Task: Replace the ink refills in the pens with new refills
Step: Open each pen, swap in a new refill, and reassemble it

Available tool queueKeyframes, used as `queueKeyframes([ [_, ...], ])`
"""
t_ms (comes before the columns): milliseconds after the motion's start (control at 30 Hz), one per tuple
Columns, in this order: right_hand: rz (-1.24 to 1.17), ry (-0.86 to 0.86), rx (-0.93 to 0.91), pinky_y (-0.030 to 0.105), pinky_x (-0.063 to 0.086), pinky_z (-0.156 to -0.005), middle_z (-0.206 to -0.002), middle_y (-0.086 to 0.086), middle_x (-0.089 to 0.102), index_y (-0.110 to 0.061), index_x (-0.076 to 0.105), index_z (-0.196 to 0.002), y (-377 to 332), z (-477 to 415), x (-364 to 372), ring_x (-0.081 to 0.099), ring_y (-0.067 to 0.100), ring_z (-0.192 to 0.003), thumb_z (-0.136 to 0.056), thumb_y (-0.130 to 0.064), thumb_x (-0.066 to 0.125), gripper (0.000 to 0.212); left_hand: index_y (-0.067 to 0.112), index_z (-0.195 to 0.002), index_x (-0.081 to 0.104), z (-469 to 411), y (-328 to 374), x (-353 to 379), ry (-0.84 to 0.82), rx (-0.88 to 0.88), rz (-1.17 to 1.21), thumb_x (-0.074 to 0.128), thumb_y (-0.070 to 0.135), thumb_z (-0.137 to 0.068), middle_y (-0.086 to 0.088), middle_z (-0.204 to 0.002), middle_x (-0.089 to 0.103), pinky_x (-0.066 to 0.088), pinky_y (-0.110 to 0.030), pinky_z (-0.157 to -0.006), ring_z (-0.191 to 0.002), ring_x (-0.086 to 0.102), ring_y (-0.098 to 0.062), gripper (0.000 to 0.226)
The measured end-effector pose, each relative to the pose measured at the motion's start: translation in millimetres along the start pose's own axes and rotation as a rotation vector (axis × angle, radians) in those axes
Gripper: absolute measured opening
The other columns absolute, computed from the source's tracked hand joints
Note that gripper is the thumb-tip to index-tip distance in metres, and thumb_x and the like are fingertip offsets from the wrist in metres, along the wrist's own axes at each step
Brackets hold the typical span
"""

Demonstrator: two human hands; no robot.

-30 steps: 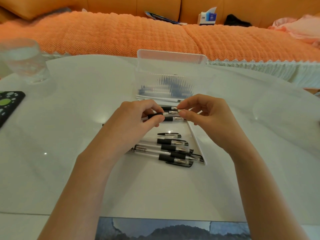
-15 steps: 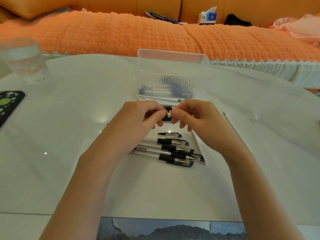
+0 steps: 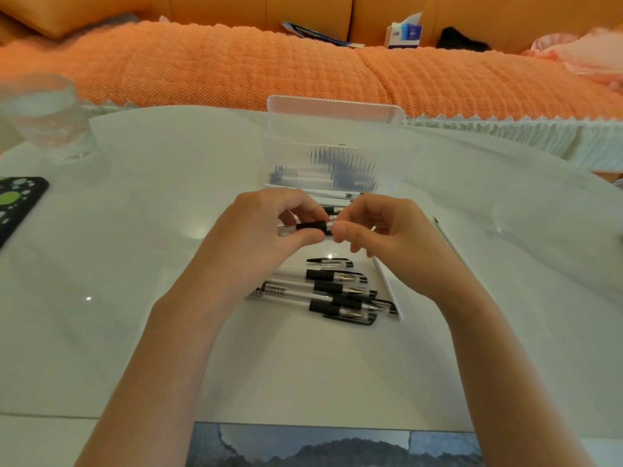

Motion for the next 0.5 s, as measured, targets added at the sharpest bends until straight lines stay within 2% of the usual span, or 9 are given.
queueKeyframes([
  [100, 0.017, 0.005, -0.007, 0.011, 0.045, -0.061, -0.076, -0.009, 0.069, -0.024, 0.066, -0.082, -1.5, -0.3, -0.2, 0.060, 0.001, -0.066, -0.086, -0.035, 0.062, 0.013, 0.034, -0.087, 0.068, 0.3, 1.7, -1.6, 0.018, 0.011, -0.041, 0.077, 0.028, -0.074, 0.021, -0.082, 0.063, 0.037, -0.016, -0.068, -0.082, 0.056, 0.002, 0.017],
  [167, 0.002, 0.021, -0.015, 0.013, 0.045, -0.061, -0.075, -0.010, 0.068, -0.023, 0.066, -0.082, -2.3, -0.5, -1.0, 0.060, 0.002, -0.066, -0.087, -0.032, 0.063, 0.011, 0.035, -0.089, 0.068, 0.1, 0.9, -1.0, 0.017, 0.003, -0.026, 0.074, 0.036, -0.074, 0.020, -0.086, 0.064, 0.039, -0.017, -0.070, -0.084, 0.057, 0.001, 0.016],
  [267, -0.021, 0.070, -0.029, 0.021, 0.047, -0.064, -0.076, -0.006, 0.068, -0.020, 0.066, -0.083, -3.1, -1.0, -5.4, 0.059, 0.005, -0.065, -0.087, -0.027, 0.064, 0.008, 0.036, -0.096, 0.068, 0.6, -6.0, -0.3, 0.001, -0.060, 0.018, 0.056, 0.051, -0.083, 0.019, -0.088, 0.065, 0.045, -0.024, -0.076, -0.086, 0.060, -0.001, 0.024],
  [333, -0.032, 0.096, -0.029, 0.024, 0.045, -0.065, -0.077, -0.004, 0.070, -0.020, 0.066, -0.082, -2.2, -1.0, -8.5, 0.059, 0.005, -0.064, -0.087, -0.027, 0.064, 0.008, 0.034, -0.092, 0.069, 1.2, -10.5, -0.1, -0.019, -0.086, -0.011, 0.049, 0.050, -0.088, 0.017, -0.080, 0.066, 0.045, -0.026, -0.074, -0.080, 0.061, 0.000, 0.026],
  [467, -0.006, 0.092, 0.000, 0.021, 0.042, -0.064, -0.073, -0.007, 0.068, -0.020, 0.067, -0.081, 1.7, -0.6, -8.2, 0.056, 0.001, -0.062, -0.086, -0.030, 0.065, 0.011, 0.032, -0.081, 0.070, 1.0, -11.9, -4.6, 0.008, -0.093, -0.009, 0.069, 0.035, -0.080, 0.017, -0.070, 0.067, 0.046, -0.023, -0.073, -0.071, 0.061, 0.002, 0.004],
  [500, 0.000, 0.091, 0.002, 0.020, 0.042, -0.064, -0.070, -0.009, 0.066, -0.019, 0.067, -0.081, 1.7, -0.7, -7.9, 0.056, 0.000, -0.062, -0.086, -0.030, 0.065, 0.012, 0.032, -0.082, 0.070, 1.1, -11.5, -7.5, 0.039, -0.094, -0.015, 0.074, 0.034, -0.076, 0.016, -0.071, 0.066, 0.046, -0.024, -0.073, -0.073, 0.060, 0.001, 0.007],
])
Point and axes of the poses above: each hand's wrist, its own z-axis away from the middle knuckle, its own x-axis out of the palm, y = z × x, the point moved 9 cm from there along -z, towards the middle knuckle
